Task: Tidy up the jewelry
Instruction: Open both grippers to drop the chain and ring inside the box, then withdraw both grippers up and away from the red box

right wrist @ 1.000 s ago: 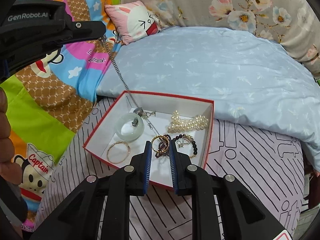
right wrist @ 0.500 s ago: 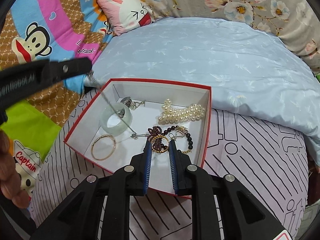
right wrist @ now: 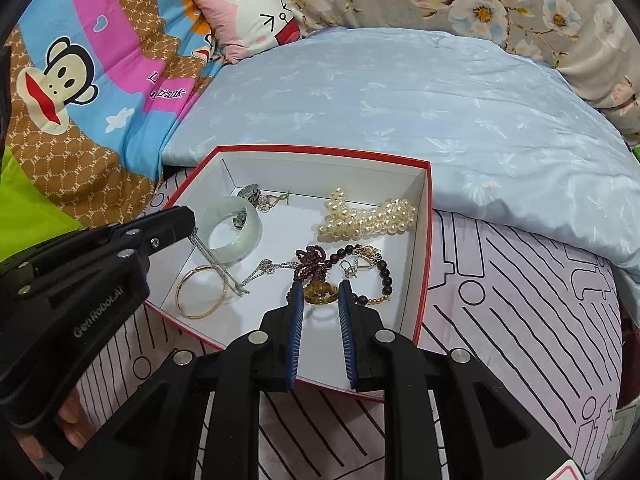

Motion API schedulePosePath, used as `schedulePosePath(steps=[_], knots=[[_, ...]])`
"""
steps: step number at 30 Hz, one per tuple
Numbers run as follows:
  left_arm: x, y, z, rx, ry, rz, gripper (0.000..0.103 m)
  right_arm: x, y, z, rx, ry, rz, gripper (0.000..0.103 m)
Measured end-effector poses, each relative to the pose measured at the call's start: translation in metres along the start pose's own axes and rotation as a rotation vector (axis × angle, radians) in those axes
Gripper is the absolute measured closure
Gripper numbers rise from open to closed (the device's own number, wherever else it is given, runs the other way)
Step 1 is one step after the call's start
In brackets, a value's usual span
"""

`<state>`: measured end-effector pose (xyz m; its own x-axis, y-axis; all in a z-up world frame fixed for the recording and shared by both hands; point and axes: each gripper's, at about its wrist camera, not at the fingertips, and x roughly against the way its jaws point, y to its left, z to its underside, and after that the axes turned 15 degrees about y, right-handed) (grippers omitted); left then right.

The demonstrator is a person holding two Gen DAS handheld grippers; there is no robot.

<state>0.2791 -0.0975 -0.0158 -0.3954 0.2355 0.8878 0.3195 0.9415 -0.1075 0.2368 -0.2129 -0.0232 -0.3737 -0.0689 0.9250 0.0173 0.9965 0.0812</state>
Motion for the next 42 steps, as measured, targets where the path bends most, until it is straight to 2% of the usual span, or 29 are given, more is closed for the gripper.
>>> schedulePosePath(steps=[9, 10, 14, 20, 34, 42], knots=[[-0.007, -0.002, 0.004, -0.002, 0.013, -0.026, 0.1, 0.003, -0.001, -0.001, -0.011, -0.015, 0.012, 0.082], [-0.008, -0.001, 0.004, -0.001, 0.015, -0.029, 0.096, 0.004, -0.002, -0.001, -0.014, -0.015, 0.014, 0.082], [-0.007, 0.0, 0.007, 0.012, 0.003, -0.049, 0.062, 0.005, -0.005, 0.001, -0.023, -0.021, 0.015, 0.073], [-0.006, 0.001, 0.009, 0.021, -0.004, -0.067, 0.044, 0.007, -0.009, 0.004, -0.033, -0.022, 0.016, 0.07], [0.0, 0.004, 0.027, 0.032, 0.008, -0.092, 0.044, 0.019, -0.008, 0.023, -0.062, -0.035, 0.021, 0.061], [0.008, 0.0, 0.05, 0.037, 0.023, -0.109, 0.043, 0.031, 0.0, 0.046, -0.083, -0.045, 0.04, 0.054]])
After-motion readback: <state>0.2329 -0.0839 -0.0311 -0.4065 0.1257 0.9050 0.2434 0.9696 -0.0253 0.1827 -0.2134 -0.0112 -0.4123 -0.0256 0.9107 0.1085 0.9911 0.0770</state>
